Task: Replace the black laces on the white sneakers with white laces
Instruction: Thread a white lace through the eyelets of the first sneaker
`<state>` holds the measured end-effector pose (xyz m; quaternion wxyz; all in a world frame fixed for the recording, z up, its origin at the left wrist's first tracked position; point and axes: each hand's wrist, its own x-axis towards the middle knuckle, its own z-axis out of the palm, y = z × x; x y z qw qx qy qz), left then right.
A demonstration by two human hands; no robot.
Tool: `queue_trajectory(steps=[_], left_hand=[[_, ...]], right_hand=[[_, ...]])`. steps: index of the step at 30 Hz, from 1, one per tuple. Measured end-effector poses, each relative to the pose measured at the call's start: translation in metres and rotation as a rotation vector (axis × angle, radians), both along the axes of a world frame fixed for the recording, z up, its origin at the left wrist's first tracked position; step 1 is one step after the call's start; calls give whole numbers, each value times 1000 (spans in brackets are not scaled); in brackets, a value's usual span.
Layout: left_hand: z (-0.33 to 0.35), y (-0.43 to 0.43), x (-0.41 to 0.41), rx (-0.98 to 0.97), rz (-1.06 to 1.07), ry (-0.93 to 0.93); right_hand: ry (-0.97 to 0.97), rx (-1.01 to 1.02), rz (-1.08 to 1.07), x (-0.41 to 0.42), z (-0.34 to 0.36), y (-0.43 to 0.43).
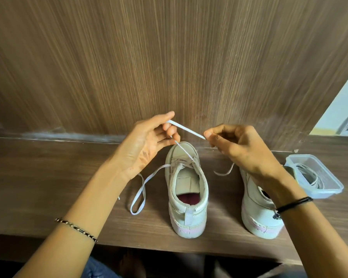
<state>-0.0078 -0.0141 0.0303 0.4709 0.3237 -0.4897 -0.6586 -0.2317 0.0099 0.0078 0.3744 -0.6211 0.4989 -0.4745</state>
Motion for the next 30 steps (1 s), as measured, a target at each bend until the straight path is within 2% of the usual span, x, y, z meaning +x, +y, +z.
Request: queue_trajectory(steps=[1, 2, 4, 5, 6, 9, 11, 13, 15, 19, 22, 26, 30], left_hand=[[0, -1, -1, 17, 34, -11], [-2, -3, -1, -11, 76, -128], [-4, -3, -3, -164, 88, -516], [-5, 0, -5, -241, 46, -628], [-7, 4, -8, -288, -9, -661], [-10, 14, -18, -342, -110, -661], [-14, 11, -21, -433, -89, -691], [-14, 7, -19, -473, -8, -644], [-11, 1, -14, -394, 142, -519], [-13, -20, 4, -51, 520, -247], [-18, -29, 16, 65, 641, -180], [-23, -28, 8, -11, 543, -285], [-22, -16, -9, -279, 360, -434]], right_hand=[[22, 5, -8, 0, -1, 0], [14, 10, -8, 0, -1, -1], [-79, 30, 7, 1, 1, -1], [-125, 40, 22, 2, 2, 0], [-148, 46, 43, 3, 3, 0], [-128, 51, 109, 9, 3, 0], [-126, 59, 121, 11, 2, 1], [-162, 73, 93, 10, 4, 1], [-220, 95, 42, 4, 5, 0], [-211, 114, -69, -13, 0, -3], [-232, 131, -123, -20, -5, -7], [-284, 110, -125, -14, -7, -9], [-463, 53, -55, -3, -2, -5]])
